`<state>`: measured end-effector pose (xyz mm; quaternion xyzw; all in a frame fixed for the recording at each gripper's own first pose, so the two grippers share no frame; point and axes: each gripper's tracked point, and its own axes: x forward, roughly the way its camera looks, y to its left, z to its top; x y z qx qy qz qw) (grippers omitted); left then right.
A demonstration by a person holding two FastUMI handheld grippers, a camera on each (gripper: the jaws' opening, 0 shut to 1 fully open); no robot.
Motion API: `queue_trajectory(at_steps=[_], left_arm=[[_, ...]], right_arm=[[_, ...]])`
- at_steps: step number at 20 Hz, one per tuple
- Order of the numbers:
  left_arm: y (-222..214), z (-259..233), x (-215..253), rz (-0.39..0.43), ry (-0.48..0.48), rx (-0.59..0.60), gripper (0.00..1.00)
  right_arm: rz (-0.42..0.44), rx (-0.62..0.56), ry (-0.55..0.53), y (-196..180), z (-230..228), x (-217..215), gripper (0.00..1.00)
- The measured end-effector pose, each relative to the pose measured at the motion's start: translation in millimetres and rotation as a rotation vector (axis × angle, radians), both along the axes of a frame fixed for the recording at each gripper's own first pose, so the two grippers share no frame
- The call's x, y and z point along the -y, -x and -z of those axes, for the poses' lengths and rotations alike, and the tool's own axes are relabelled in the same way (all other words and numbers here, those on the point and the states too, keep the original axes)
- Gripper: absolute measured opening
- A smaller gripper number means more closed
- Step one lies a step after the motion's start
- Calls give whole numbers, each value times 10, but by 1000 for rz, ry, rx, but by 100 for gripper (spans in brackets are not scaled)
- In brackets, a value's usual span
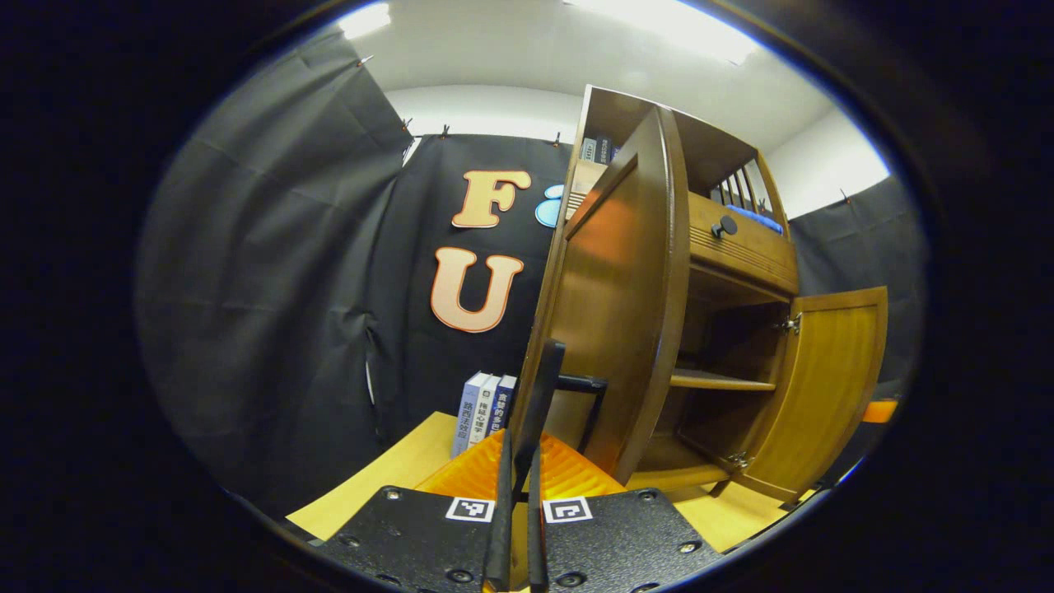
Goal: Open the right door of the double-door shoe cabinet with the right hand, and open the left door with the left hand.
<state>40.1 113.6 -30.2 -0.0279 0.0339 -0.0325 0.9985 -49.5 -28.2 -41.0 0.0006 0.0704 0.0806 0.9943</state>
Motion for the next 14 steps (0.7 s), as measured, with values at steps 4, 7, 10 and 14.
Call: queue_trajectory(at_steps=[4,7,10,14], left_arm=[[-34,-24,-108,66,-130,22,12],[-86,-35,-254,89,-224,21,15],[-135,-70,-393,152,-190,21,14],[-141,-63,-423,237,-126,0,16]], right_arm=[[23,-9,-1,32,27,81,98],[30,-17,-4,58,35,99,98],[26,-18,-5,61,24,79,98],[2,-6,-10,73,-91,-16,98]])
